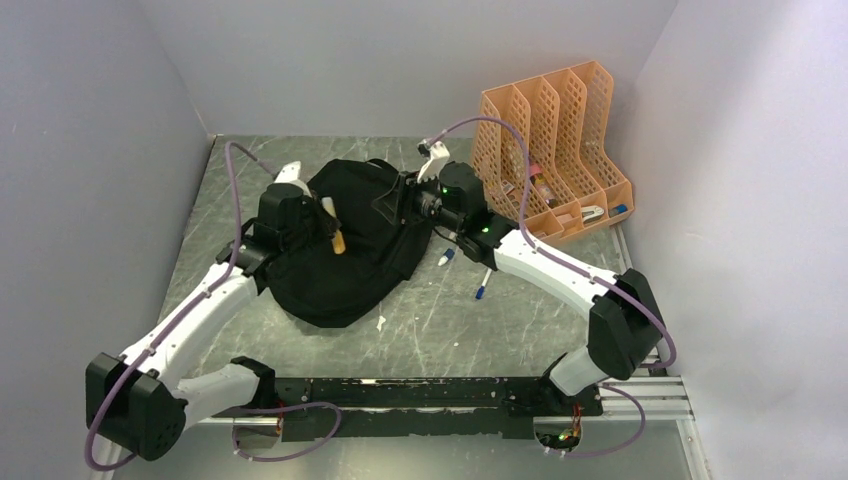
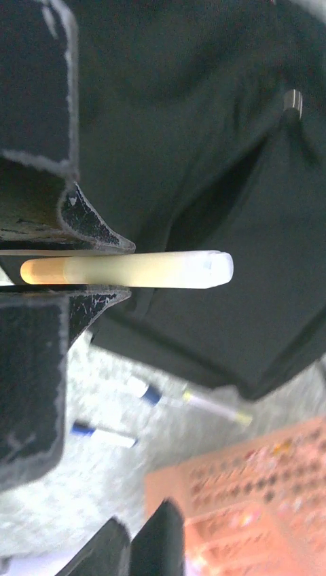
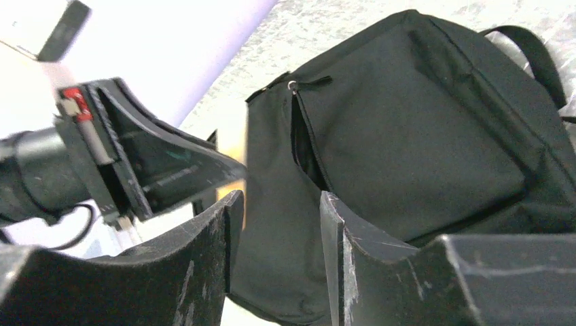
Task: Pack the student bag
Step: Pick up the stationery from the center of the board, then place the stationery in the student bag.
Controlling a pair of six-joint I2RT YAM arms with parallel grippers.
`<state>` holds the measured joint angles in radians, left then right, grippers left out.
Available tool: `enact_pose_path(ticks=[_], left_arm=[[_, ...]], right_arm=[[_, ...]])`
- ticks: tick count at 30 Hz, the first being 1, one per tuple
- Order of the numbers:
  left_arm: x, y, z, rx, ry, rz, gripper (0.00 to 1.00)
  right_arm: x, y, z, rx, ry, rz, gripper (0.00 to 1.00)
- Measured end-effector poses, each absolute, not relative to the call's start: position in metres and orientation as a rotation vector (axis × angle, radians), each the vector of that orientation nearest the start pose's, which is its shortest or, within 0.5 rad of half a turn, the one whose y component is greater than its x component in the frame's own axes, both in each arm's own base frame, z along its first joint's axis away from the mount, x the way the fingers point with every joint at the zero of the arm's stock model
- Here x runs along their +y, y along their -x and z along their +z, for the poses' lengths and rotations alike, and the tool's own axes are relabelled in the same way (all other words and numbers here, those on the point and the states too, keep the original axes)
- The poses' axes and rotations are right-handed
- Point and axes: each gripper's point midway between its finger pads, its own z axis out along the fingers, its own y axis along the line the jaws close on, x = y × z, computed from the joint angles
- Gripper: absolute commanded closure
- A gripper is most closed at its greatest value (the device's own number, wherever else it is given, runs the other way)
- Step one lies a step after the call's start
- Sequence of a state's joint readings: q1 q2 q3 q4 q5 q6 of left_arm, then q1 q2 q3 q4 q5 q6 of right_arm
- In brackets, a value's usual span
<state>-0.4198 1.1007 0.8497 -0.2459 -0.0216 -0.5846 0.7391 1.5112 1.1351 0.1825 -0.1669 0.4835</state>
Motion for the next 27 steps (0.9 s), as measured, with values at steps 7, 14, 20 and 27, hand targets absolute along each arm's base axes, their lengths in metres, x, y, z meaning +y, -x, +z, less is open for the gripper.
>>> enact_pose_path(ticks=[7,14,20,27], left_arm=[[-0.093,-0.309,0.224,2.017,0.389,-0.249,0.95],[-0.064,-0.298,0.246,1.938,0.453,-0.14,0.95],[-0.06,-0.292,0.239,1.966,0.453,-0.115,0.95],[-0.058,-0.288,0.242,1.96,0.453,-0.118,0.95]], right_arm=[[0.381,-0.35,0.244,1.817,0.529,0.89,0.4],[0.422,-0.353,0.204,1.759,0.821,0.741,0.33],[0.452,-0.353,0.178,1.654,1.047,0.602,0.3],[0.461,-0.378,0.163,1.618,1.123,0.459,0.3]])
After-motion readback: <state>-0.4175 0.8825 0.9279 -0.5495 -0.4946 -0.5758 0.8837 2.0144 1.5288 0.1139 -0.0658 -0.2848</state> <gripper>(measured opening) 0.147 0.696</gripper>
